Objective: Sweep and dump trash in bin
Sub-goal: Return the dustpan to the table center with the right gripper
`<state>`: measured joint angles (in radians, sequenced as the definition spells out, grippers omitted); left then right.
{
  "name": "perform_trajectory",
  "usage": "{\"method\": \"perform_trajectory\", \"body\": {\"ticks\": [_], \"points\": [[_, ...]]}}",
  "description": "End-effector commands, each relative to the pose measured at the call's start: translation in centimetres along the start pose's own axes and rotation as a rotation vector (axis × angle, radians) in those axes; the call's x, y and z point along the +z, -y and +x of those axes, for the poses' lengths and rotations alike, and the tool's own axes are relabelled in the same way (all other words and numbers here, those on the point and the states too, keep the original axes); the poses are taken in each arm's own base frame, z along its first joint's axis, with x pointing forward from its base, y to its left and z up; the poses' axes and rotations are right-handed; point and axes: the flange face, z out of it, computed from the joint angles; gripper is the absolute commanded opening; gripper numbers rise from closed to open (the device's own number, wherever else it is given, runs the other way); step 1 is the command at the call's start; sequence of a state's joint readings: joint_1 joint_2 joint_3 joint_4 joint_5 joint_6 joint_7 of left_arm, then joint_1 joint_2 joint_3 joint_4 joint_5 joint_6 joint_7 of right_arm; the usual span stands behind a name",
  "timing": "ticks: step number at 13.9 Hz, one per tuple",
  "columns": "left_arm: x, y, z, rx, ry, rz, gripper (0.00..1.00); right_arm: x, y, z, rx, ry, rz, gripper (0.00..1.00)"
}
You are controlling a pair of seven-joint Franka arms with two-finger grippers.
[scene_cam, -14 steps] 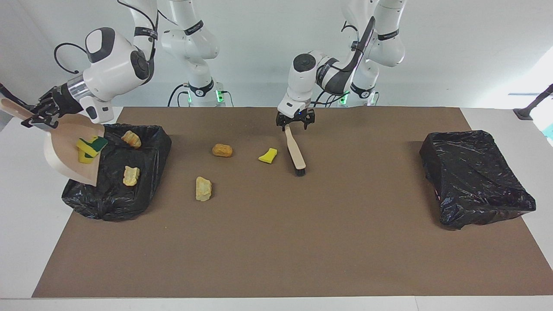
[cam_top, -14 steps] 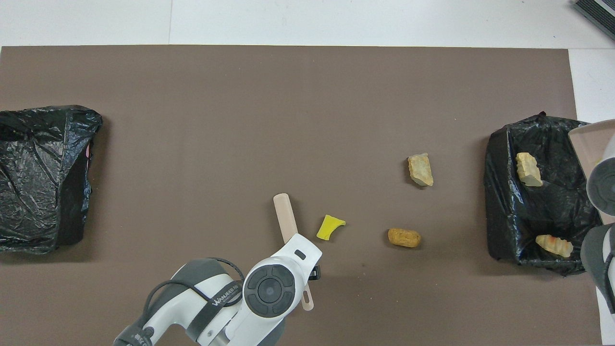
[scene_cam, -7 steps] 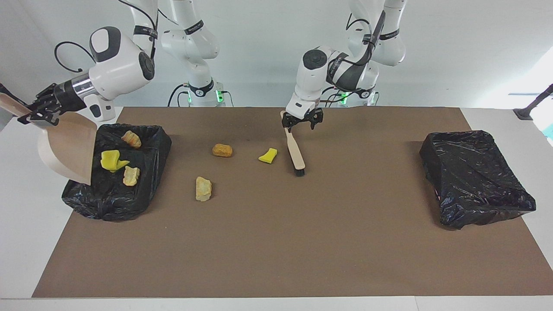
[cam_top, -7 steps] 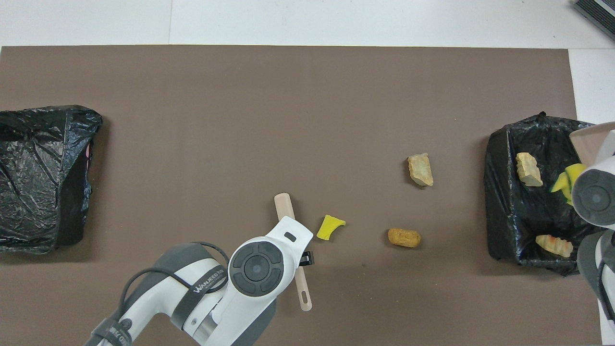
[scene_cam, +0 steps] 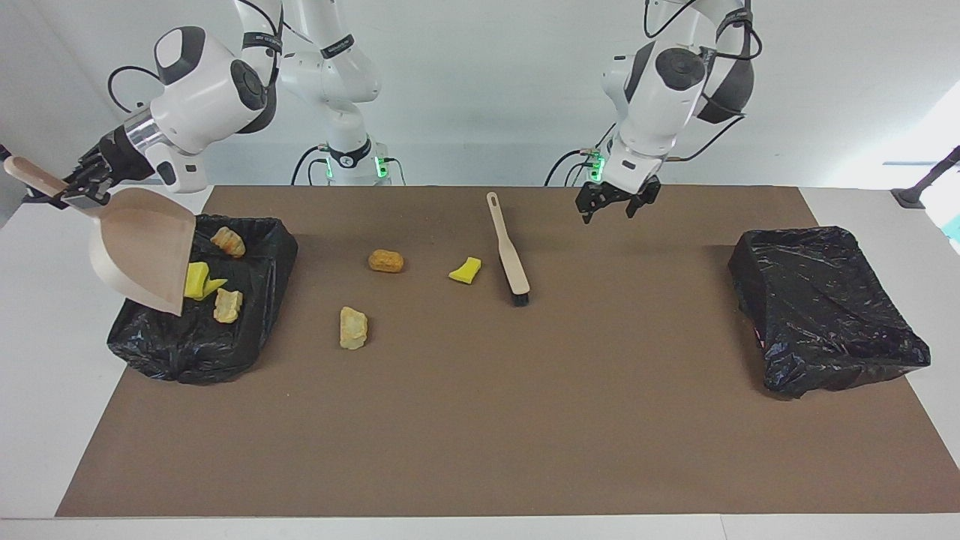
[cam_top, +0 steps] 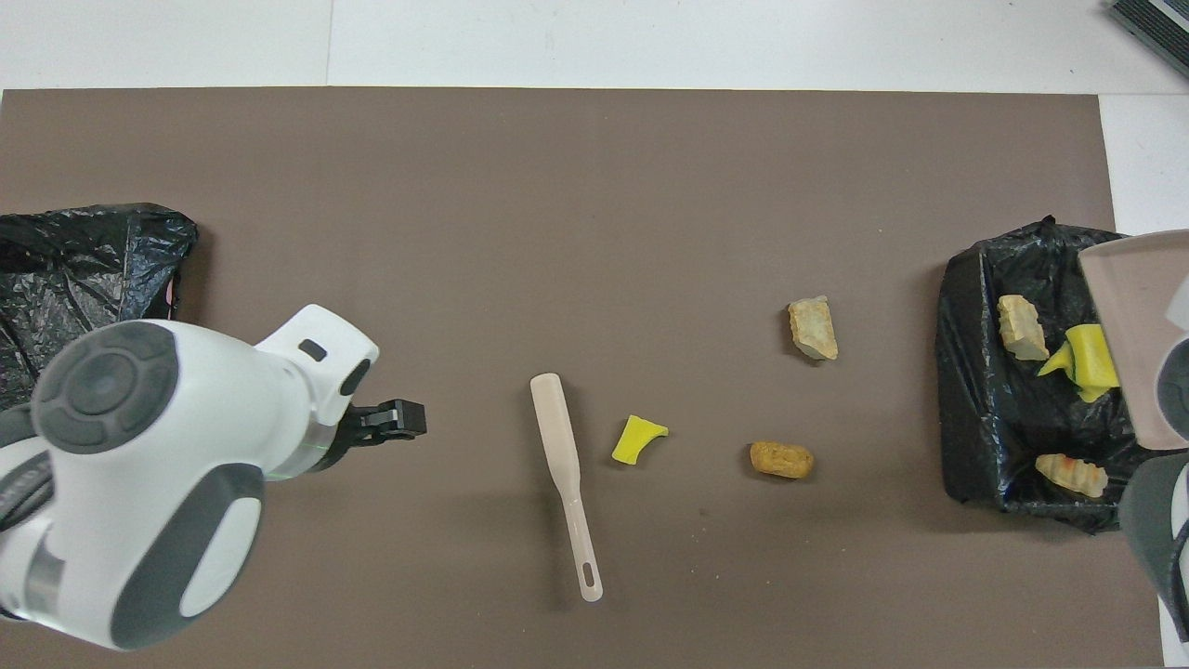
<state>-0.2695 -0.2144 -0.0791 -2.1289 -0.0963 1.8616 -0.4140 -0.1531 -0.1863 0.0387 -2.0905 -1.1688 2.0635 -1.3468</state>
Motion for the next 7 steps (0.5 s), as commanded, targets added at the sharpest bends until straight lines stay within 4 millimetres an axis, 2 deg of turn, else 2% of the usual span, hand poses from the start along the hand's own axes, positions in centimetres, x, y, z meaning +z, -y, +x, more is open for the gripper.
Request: {"method": "perform_trajectory", "body": {"ticks": [1, 4, 5, 7], "points": [[-1.7, 5.4, 1.5, 0.055, 0.036, 0.021, 1.00, -1.6, -0.5, 1.2, 0.063, -0.152, 0.006, 0.00], [-2.5, 10.7, 2.7, 0.100, 0.065, 0.018, 1.00, -1.5, -1.1, 2.7, 0.182, -0.378, 0.055, 0.00], [-3.6, 12.2, 3.5, 0.105, 0.044, 0.010, 1.00, -1.1, -1.1, 2.9, 0.247, -0.432, 0.081, 0.00], [-5.9, 13.5, 4.2, 0.084, 0.025, 0.004, 1.00, -1.2, -1.1, 3.4, 0.418, -0.528, 0.140, 0.00]]}}
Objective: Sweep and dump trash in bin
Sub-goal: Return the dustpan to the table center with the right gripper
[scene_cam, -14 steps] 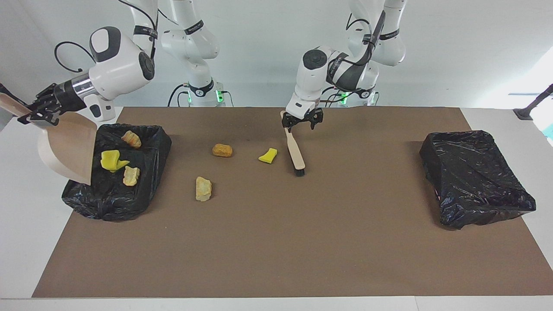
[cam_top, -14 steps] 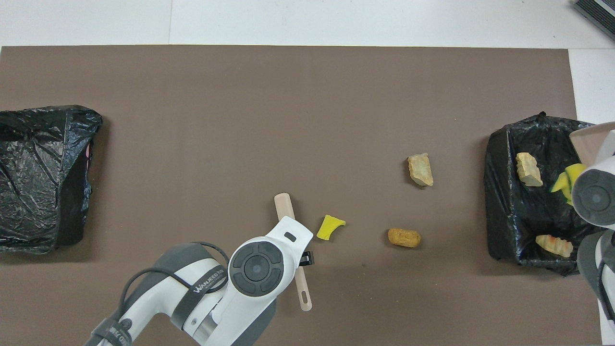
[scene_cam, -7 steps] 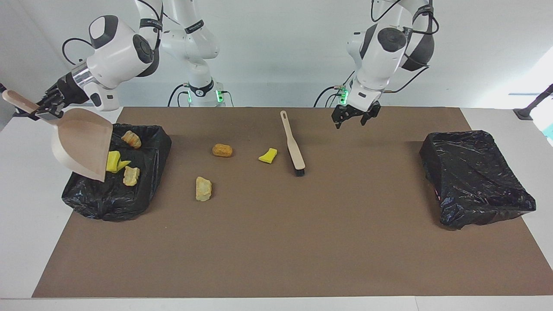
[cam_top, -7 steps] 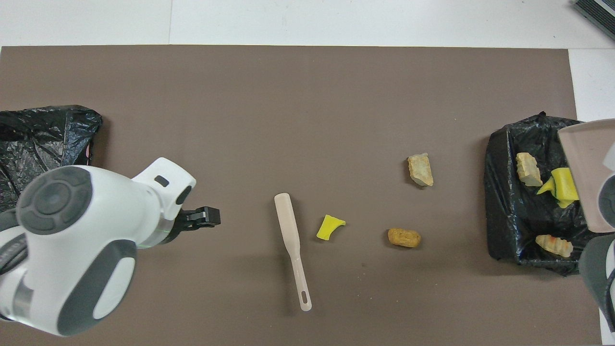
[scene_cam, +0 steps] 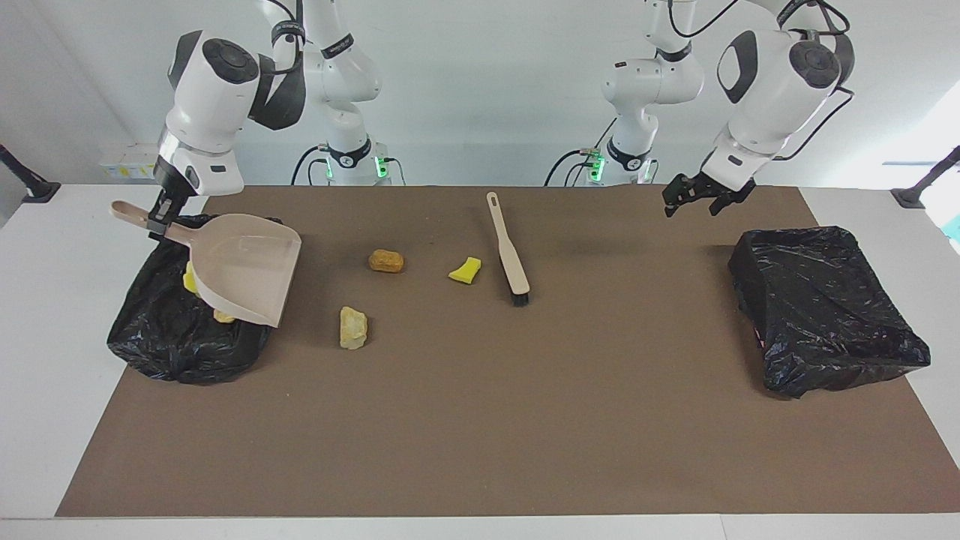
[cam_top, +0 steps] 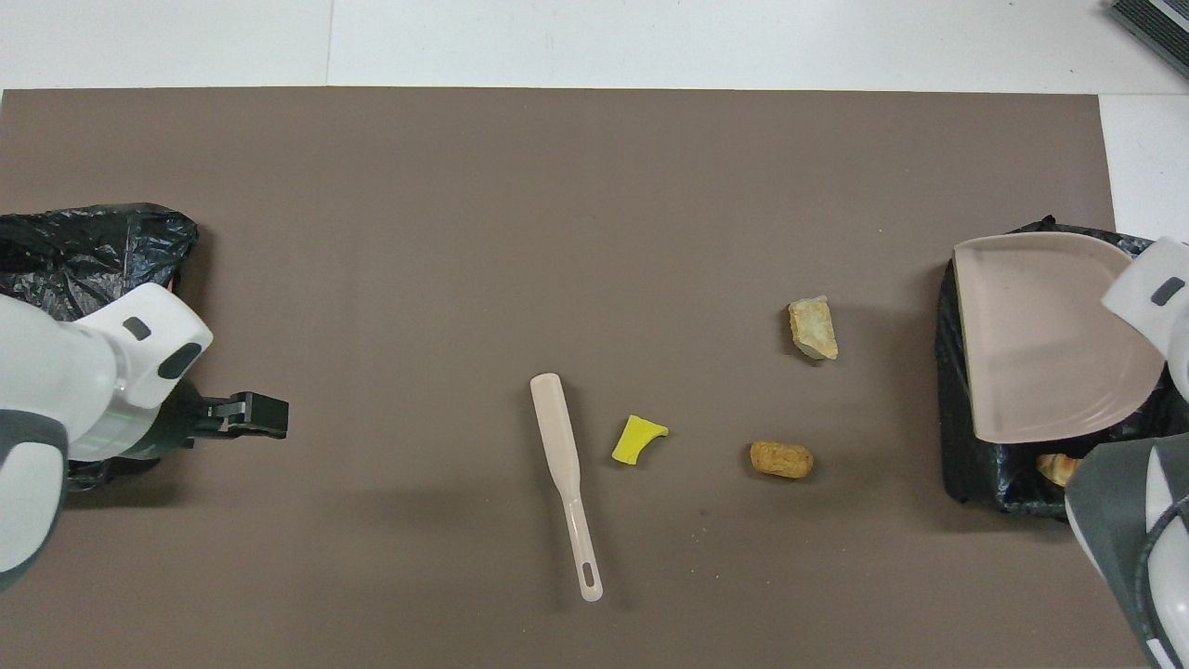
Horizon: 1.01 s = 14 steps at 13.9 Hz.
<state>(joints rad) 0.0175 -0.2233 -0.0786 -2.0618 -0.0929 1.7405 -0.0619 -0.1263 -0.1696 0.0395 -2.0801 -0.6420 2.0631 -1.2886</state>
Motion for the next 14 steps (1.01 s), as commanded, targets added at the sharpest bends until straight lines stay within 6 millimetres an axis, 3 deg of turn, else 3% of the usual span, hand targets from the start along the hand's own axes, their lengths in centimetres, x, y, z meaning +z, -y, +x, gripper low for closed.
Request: {"method": "perform_trajectory", "body": {"ticks": [1, 2, 4, 7, 10, 13, 14], "points": [[-4.4, 0.7, 0.6, 0.006, -0.020, 0.015, 1.00, 0.0, -0.4, 0.4, 0.223, -0.104, 0.036, 0.00], [-6.2, 1.3, 0.9, -0.006, -0.022, 0.015, 1.00, 0.5, -0.5, 1.2, 0.298, -0.118, 0.058, 0.00], [-10.0, 1.7, 1.4, 0.001, -0.034, 0.072, 1.00, 0.8, -0.7, 5.6, 0.486, -0.222, 0.148, 0.00], [-13.9, 1.3, 1.0, 0.000, -0.088, 0.057, 1.00, -0.6, -1.6, 11.2, 0.756, -0.257, 0.217, 0.00], [-13.3, 1.4, 0.9, 0.004, -0.092, 0.058, 1.00, -2.1, -2.8, 16.3, 0.943, -0.304, 0.323, 0.00], [-13.2, 0.4, 0.9, 0.015, -0.093, 0.061, 1.00, -2.4, -4.7, 18.9, 1.146, -0.360, 0.466, 0.00], [-13.2, 0.2, 0.9, 0.018, -0.089, 0.061, 1.00, -3.8, -4.6, 21.1, 1.189, -0.372, 0.508, 0.00]]}}
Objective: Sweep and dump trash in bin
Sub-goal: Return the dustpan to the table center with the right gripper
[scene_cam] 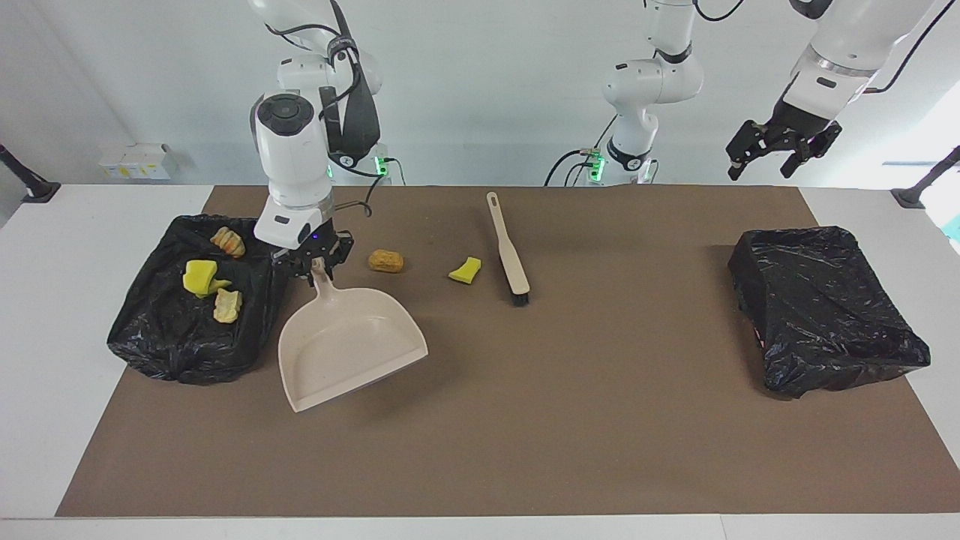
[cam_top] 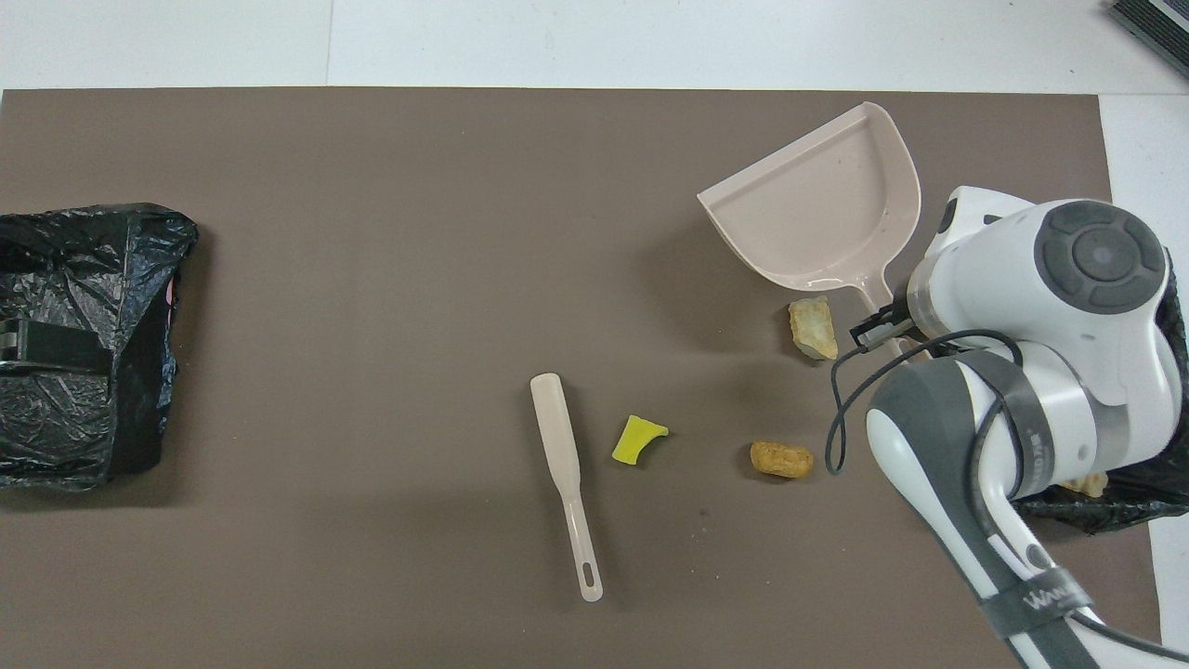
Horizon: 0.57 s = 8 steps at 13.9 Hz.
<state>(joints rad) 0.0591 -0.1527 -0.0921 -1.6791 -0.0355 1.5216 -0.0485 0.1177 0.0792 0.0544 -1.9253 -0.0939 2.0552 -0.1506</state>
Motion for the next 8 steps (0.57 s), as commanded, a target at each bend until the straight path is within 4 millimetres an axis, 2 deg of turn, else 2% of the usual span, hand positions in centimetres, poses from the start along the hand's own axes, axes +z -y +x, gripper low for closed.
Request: {"method": "perform_trajectory", "body": {"ticks": [1, 4, 5, 8], "points": [[-0.3, -0.3, 0.0, 0.006, 0.007, 0.016, 1.00, -0.1, 4.0, 3.0, 0.165, 0.015, 0.089, 0.00], [-0.3, 0.9, 0.0, -0.017, 0.010, 0.016, 1.00, 1.7, 11.9, 4.8, 0.290, 0.043, 0.094, 0.00], [-0.3, 0.9, 0.0, -0.017, 0.010, 0.016, 1.00, 1.4, 14.2, 5.9, 0.309, 0.033, 0.110, 0.00], [-0.2, 0.6, 0.1, -0.011, 0.005, 0.016, 1.00, 3.3, 20.3, 7.9, 0.357, 0.080, 0.198, 0.00]]}}
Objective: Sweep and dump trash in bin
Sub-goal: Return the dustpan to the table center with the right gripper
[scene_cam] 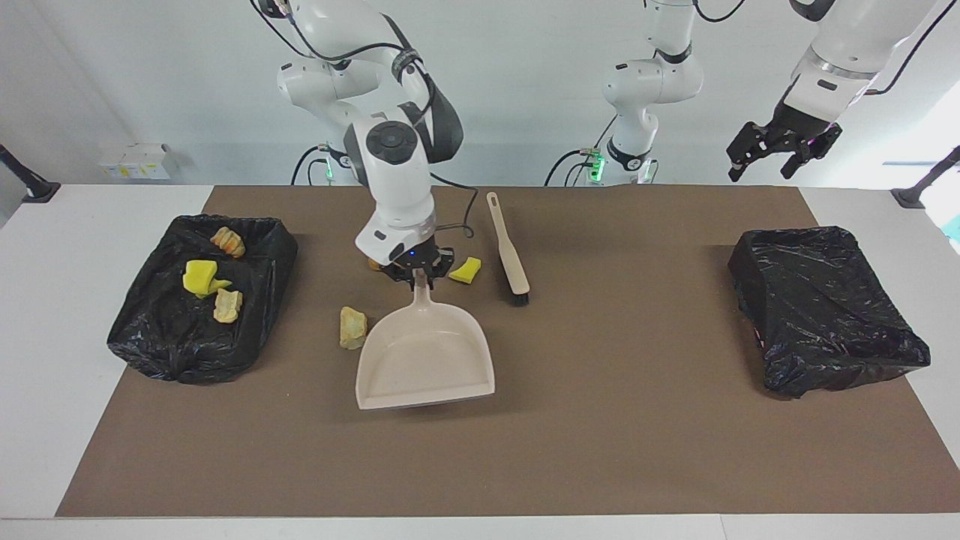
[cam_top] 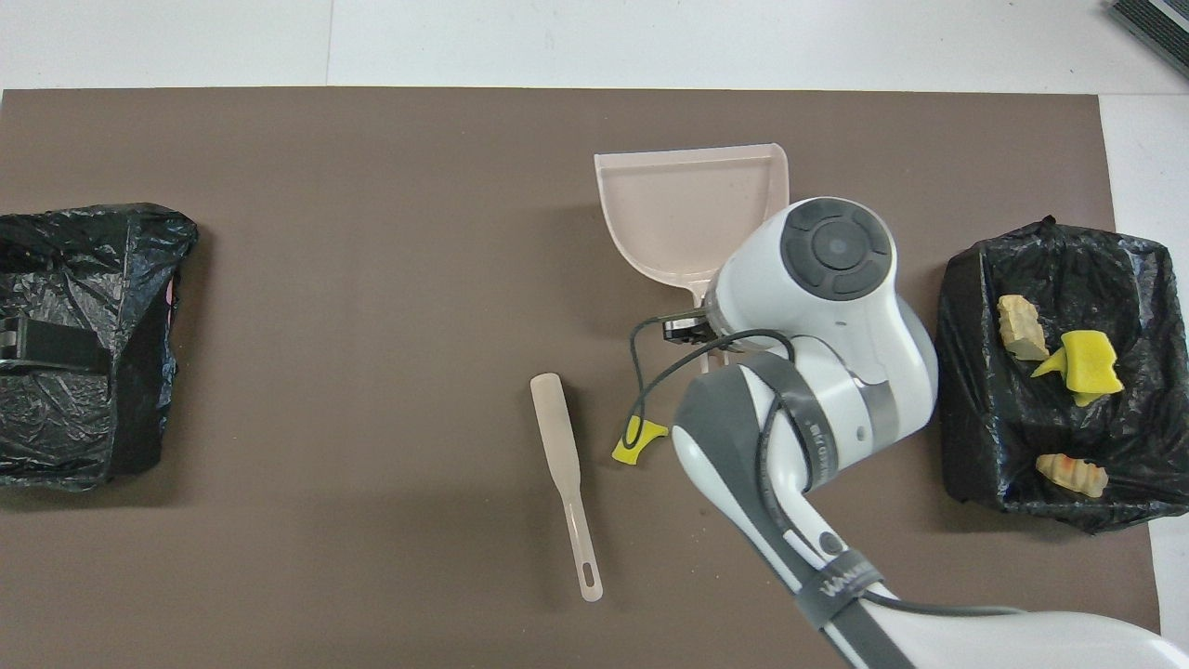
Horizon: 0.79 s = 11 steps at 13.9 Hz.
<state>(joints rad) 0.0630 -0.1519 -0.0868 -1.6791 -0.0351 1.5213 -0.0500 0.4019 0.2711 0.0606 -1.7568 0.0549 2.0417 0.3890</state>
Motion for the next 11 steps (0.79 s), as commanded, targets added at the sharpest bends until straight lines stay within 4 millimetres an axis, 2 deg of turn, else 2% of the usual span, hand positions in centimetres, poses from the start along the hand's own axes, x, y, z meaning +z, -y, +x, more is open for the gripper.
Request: {"method": "perform_trajectory", "body": {"ticks": [1, 3, 4, 6, 8, 11], "points": [[-0.3, 0.1, 0.1, -0.002, 0.004, 0.016, 1.00, 2.1, 3.9, 1.9, 0.046, 0.048, 0.050, 0.00], [-0.3, 0.2, 0.1, -0.003, 0.003, 0.016, 1.00, 4.0, 6.2, 2.7, 0.092, 0.088, 0.072, 0.00], [-0.3, 0.1, 0.1, -0.004, 0.004, 0.016, 1.00, 4.5, 6.7, 3.2, 0.095, 0.120, 0.073, 0.00], [-0.2, 0.2, 0.0, -0.004, 0.007, 0.016, 1.00, 4.5, 7.2, 4.1, 0.088, 0.155, 0.061, 0.00], [-0.3, 0.3, 0.0, -0.007, 0.007, 0.016, 1.00, 5.1, 7.4, 4.0, 0.097, 0.153, 0.061, 0.00], [-0.3, 0.2, 0.0, -0.004, 0.004, 0.016, 1.00, 7.2, 7.5, 4.4, 0.098, 0.135, 0.056, 0.00]]}}
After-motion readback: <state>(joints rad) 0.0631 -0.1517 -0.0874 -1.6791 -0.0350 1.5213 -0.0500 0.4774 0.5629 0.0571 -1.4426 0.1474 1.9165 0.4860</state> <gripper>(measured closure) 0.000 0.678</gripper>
